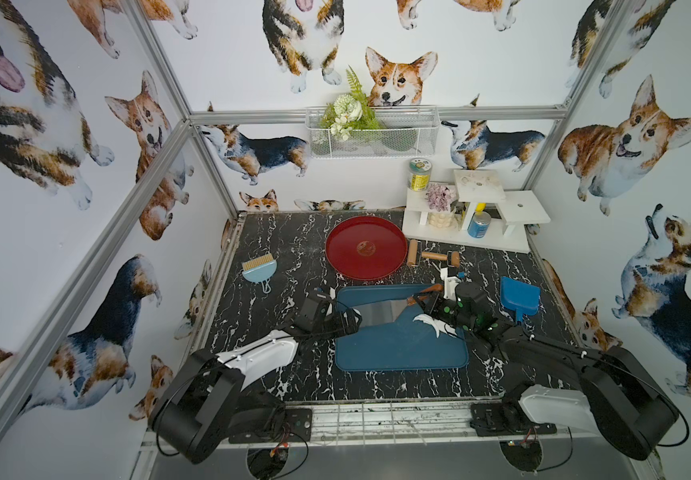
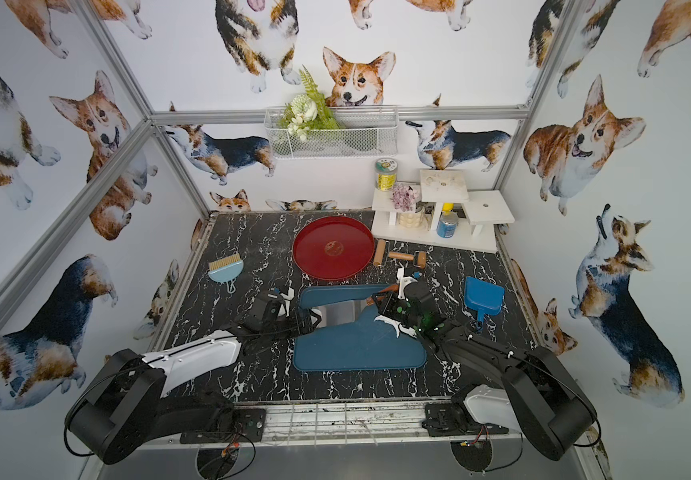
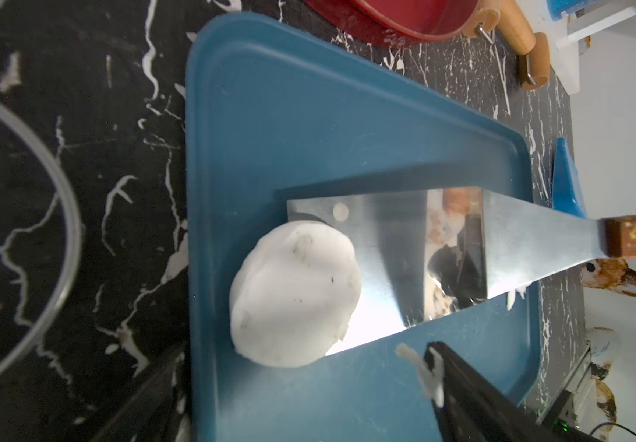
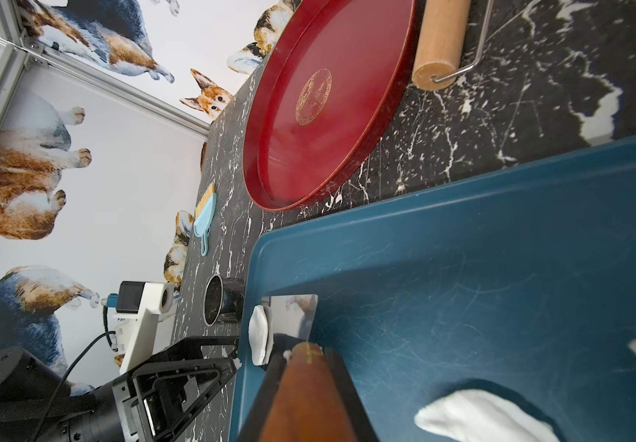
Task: Roll out the dumpling wrappers from the dough
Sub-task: Scoop the dumpling wrapper from the work surface.
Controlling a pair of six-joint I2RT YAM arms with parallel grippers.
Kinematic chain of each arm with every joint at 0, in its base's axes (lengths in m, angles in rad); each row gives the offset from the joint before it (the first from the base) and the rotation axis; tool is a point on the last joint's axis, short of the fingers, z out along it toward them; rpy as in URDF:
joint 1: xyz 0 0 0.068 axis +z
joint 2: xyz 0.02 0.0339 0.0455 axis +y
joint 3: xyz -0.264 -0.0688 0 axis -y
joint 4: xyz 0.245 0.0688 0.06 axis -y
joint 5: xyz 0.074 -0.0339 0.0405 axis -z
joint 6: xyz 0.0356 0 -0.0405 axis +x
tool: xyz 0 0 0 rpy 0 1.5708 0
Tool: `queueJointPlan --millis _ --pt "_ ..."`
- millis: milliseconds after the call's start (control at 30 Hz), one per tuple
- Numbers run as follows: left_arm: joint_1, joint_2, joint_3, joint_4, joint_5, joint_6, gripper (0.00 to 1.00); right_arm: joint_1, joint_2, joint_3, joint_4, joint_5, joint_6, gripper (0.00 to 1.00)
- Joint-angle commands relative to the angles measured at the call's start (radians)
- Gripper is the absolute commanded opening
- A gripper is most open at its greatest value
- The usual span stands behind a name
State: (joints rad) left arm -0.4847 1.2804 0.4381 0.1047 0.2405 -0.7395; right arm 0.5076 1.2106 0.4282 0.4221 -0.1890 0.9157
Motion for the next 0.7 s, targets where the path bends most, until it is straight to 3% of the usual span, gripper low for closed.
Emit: queueJointPlan --millis 0,400,667 --pt "0.0 -0.023 0.002 -0.006 -0.026 -0.007 1.0 -0.005 -0.003 0.0 0.063 -0.022 0.017 0.0" --pt "0.003 -0.152 0.034 -0.114 -0.125 -0.003 1.0 -0.051 -0.072 -0.011 0.048 -0.068 0.031 0.0" --pt "0.035 -0.317 0.059 -0.236 -0.231 0.041 1.0 -0.082 -0.117 0.031 -0.009 -0.075 0.016 0.0"
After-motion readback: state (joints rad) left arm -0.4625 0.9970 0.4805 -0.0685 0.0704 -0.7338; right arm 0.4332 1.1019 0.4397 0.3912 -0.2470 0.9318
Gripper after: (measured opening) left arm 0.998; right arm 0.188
